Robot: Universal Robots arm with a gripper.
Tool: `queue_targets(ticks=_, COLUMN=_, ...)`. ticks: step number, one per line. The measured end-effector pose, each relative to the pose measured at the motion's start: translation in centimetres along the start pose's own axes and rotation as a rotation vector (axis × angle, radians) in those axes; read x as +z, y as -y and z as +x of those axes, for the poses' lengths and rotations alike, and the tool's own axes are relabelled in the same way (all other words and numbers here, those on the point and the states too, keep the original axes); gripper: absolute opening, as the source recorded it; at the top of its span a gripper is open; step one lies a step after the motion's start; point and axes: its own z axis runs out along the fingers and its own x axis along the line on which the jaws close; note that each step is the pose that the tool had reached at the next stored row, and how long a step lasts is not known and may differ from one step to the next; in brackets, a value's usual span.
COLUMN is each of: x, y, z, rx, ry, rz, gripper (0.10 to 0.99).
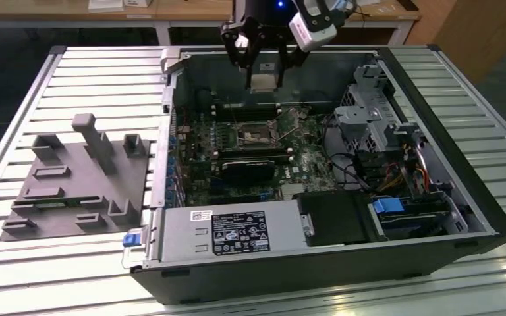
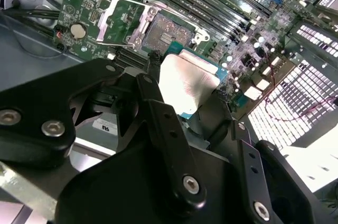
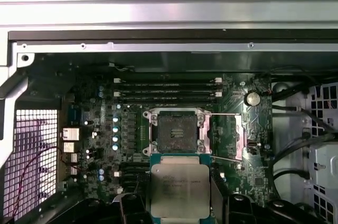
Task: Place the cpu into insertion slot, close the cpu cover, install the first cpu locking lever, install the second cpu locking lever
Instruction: 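Place the cpu into insertion slot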
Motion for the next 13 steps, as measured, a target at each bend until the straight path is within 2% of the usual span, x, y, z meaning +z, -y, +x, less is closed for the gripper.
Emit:
queue_targets(ticks=7, x=0.86, y=0.05, z=-0.01, rx=0.015, ry=0.0038, rz=0.009, gripper=0.537)
queue_targets(ticks=13, x=1.62, y=0.11, z=-0.02, rx=0.117, ry=0.0108, rz=0.009, gripper=0.537)
